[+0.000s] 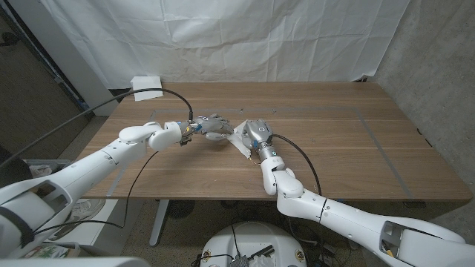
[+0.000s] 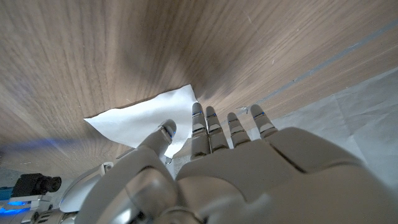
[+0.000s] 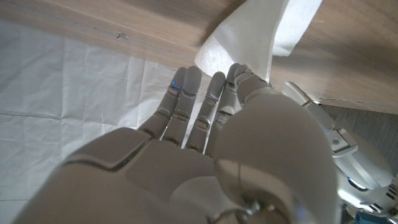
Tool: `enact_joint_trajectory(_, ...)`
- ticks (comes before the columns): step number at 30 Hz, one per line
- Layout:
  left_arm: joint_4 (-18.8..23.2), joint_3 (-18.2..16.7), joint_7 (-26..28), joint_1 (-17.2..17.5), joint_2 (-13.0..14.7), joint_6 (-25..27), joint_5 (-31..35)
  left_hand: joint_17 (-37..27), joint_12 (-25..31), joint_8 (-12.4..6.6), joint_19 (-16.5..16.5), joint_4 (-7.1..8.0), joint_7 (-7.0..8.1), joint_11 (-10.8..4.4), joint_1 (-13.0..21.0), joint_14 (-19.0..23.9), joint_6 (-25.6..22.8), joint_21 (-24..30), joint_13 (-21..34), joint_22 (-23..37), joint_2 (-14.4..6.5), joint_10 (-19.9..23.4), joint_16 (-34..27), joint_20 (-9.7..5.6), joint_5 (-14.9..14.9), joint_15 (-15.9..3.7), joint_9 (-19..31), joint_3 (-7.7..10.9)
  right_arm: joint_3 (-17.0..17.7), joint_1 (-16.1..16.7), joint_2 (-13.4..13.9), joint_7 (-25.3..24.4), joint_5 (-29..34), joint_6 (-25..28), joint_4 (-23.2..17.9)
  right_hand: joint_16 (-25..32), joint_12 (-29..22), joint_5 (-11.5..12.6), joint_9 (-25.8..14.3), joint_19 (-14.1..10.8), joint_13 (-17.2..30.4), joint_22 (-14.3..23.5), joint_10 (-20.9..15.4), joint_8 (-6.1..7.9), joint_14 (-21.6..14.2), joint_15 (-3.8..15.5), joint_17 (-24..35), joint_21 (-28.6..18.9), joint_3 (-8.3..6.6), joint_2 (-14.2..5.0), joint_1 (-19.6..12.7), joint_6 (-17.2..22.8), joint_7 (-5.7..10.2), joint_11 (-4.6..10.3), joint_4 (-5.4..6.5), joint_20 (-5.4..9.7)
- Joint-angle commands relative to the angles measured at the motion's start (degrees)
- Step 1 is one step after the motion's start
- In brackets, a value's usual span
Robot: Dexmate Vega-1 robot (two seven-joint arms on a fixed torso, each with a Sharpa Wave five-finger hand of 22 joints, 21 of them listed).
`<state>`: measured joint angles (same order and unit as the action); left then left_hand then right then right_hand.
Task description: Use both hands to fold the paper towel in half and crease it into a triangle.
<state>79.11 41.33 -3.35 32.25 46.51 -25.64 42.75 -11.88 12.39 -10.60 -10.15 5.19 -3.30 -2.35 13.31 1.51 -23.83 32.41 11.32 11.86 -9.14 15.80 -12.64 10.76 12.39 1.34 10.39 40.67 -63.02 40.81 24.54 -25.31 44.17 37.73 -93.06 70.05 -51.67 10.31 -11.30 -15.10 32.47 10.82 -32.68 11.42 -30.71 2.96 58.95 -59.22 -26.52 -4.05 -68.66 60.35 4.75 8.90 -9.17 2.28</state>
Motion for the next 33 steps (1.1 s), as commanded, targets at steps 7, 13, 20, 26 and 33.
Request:
enact_joint_trajectory(7,-0.3,0.1,-0.5,-0.1,0.2,1.9,0.3,-0.1,-0.1,0.27,-4.2,0.35,0.97,0.18,-0.3,-0.1,1.1,0.2,0.3,0.1,-1.4,-0.6,0.0,0.39,-0.2,0.10,0.2,0.15,-2.7,-0.9,0.1,5.0,5.5,0.1,0.9,-4.8,1.0,0.1,-0.8,-0.7,-2.7,0.1,-1.1,-1.41,-0.5,9.97,0.9,-4.5,-3.48,-3.16,-10.9,-9.2,3.63,-0.15,-1.05,4.04)
enact_joint_trajectory(13,0.4,0.0,-0.3,0.2,0.3,3.6,1.3,0.0,0.3,-0.28,-4.1,0.10,1.04,0.34,-0.1,0.1,0.0,0.3,0.3,0.1,-1.5,0.4,0.0,0.37,-0.2,0.11,0.2,0.36,-3.7,-0.9,-0.5,7.4,7.7,1.6,1.4,-10.2,5.4,0.6,-0.6,-0.3,-6.6,-0.3,-0.8,-0.68,-1.3,9.83,-1.6,-5.8,-4.63,-1.03,-10.4,-12.5,4.18,-0.85,-0.82,1.55)
enact_joint_trajectory(20,0.3,0.1,0.5,0.2,0.2,3.9,1.6,0.1,0.3,-0.25,-4.0,0.04,1.01,0.93,0.0,0.1,0.1,0.3,0.4,0.1,-1.7,0.5,0.0,0.28,-0.2,0.14,0.2,0.40,-5.2,-1.7,-0.2,12.7,10.5,3.2,0.9,-13.8,8.1,1.0,-0.3,0.4,-9.6,-0.5,-3.2,0.21,-2.7,9.96,-2.9,-6.1,-6.32,-0.38,-9.2,-11.2,3.56,-1.24,-0.57,0.68)
enact_joint_trajectory(26,-0.2,0.1,1.5,-0.1,0.1,3.2,1.5,0.0,0.4,-0.22,-4.0,0.09,1.14,0.77,0.0,0.2,0.2,0.4,0.4,0.1,-1.8,0.7,-0.1,0.35,-0.2,0.15,0.2,0.45,-5.1,-1.9,0.0,15.1,10.9,2.9,0.6,-15.6,9.9,1.5,-0.2,0.7,-11.1,-0.6,-3.7,0.52,-3.2,9.96,-3.3,-6.3,-7.47,-0.51,-8.5,-10.2,3.41,-2.19,-0.41,0.16)
enact_joint_trajectory(33,-0.9,0.2,2.5,-0.4,0.1,2.3,1.4,0.0,0.4,-0.13,-3.8,0.14,1.51,0.94,0.1,0.3,0.6,0.5,0.4,0.1,-2.0,0.5,-0.2,0.39,-0.2,0.12,0.2,0.59,-3.4,-1.8,1.2,18.0,8.0,0.6,-0.7,-19.7,13.8,1.6,0.1,-0.1,-15.0,-0.8,-6.4,0.25,-6.5,9.70,-6.3,-6.4,-7.89,-0.62,-1.3,-10.1,1.86,-4.74,2.21,-1.80)
